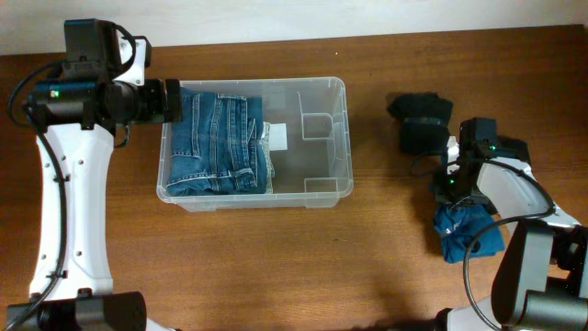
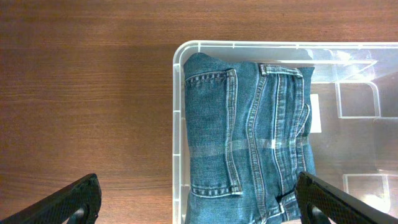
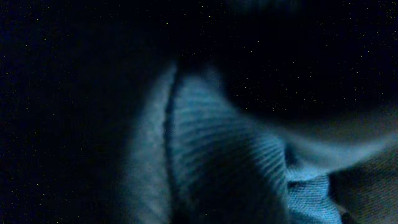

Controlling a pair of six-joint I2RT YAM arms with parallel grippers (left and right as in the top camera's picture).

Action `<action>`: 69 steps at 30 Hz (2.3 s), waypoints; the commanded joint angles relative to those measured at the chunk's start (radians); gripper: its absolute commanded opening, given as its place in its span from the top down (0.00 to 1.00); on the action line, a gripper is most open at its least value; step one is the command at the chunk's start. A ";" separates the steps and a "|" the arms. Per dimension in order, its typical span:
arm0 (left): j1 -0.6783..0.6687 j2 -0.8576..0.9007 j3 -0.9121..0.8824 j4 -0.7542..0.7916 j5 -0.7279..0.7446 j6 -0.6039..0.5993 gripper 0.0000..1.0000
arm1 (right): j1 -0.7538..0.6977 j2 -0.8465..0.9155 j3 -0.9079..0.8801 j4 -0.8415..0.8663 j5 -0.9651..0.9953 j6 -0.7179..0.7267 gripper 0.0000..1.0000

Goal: Pack container
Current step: 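Reach the right gripper to the teal garment and grasp it, then lift the teal garment with the right gripper into the container's right side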

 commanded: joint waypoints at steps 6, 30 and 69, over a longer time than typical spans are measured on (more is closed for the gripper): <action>0.003 -0.002 0.001 0.006 -0.007 -0.013 0.01 | 0.005 0.051 0.093 -0.168 -0.243 0.012 0.95; 0.003 -0.003 0.001 0.025 -0.026 -0.013 0.01 | 0.676 0.038 0.803 0.026 -0.058 0.557 0.96; 0.003 -0.003 0.001 0.021 -0.025 -0.013 0.01 | 0.859 0.011 0.959 -0.400 0.436 0.501 0.02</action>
